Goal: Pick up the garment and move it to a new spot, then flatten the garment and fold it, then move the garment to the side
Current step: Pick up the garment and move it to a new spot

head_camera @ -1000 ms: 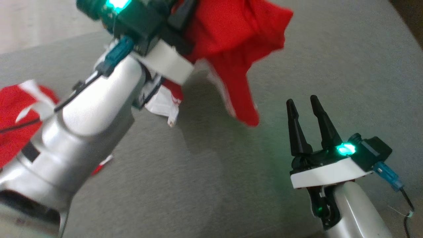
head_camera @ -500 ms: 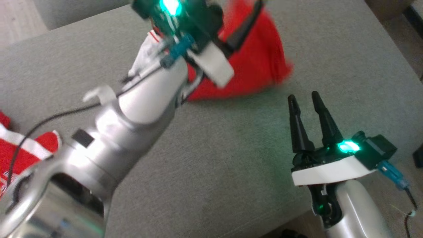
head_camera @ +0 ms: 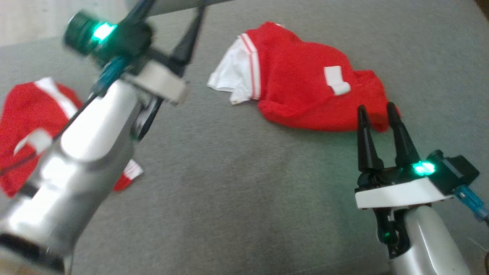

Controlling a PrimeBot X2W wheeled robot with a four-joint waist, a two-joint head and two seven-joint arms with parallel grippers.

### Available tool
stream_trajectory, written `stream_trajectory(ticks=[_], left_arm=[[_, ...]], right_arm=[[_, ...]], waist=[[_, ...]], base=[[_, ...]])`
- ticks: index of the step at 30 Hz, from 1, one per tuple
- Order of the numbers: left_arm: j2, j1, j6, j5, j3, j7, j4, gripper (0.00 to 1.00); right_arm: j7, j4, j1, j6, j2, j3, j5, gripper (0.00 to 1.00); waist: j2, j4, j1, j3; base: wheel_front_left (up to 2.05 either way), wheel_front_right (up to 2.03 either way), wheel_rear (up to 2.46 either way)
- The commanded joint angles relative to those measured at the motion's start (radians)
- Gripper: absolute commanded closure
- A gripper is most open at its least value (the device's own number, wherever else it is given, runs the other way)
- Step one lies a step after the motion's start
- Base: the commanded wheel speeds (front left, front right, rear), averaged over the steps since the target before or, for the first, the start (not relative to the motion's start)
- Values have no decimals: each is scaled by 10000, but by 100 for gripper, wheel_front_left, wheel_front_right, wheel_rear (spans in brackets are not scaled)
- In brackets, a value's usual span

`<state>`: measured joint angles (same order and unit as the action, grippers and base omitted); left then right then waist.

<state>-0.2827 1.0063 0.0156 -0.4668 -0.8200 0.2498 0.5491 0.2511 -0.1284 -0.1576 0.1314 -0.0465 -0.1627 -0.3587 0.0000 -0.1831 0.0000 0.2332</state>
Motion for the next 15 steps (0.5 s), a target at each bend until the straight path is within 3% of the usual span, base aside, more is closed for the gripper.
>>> stream_trajectory(ticks=[1,4,7,11,15], left_arm=[[-451,-243,201,-226,544,87,-431,0],[-953,-1438,640,-506,990,108,-943,0],[-1088,-3369,1283,-763,1712,116,-1935,0],[-711,-5368,1682,-657,2252,117,-2858,0],[-86,-6830,1729,-333,2759,118,-3478,0]], right_arm=[[107,267,-84,-7,-37,-81,102,0],[107,196,80,-7,-37,133,278,0],[107,36,382,-7,-37,422,526,0],[107,-126,720,-7,-37,678,731,0],[107,-364,938,-7,-37,842,817,0]], waist=[[0,605,0,-306],[0,1060,0,-531],[0,1638,0,-819],[0,2126,0,-1035],[0,2471,0,-1155]], base=[[0,0,0],[0,0,0],[0,0,0],[0,0,0],[0,0,0]])
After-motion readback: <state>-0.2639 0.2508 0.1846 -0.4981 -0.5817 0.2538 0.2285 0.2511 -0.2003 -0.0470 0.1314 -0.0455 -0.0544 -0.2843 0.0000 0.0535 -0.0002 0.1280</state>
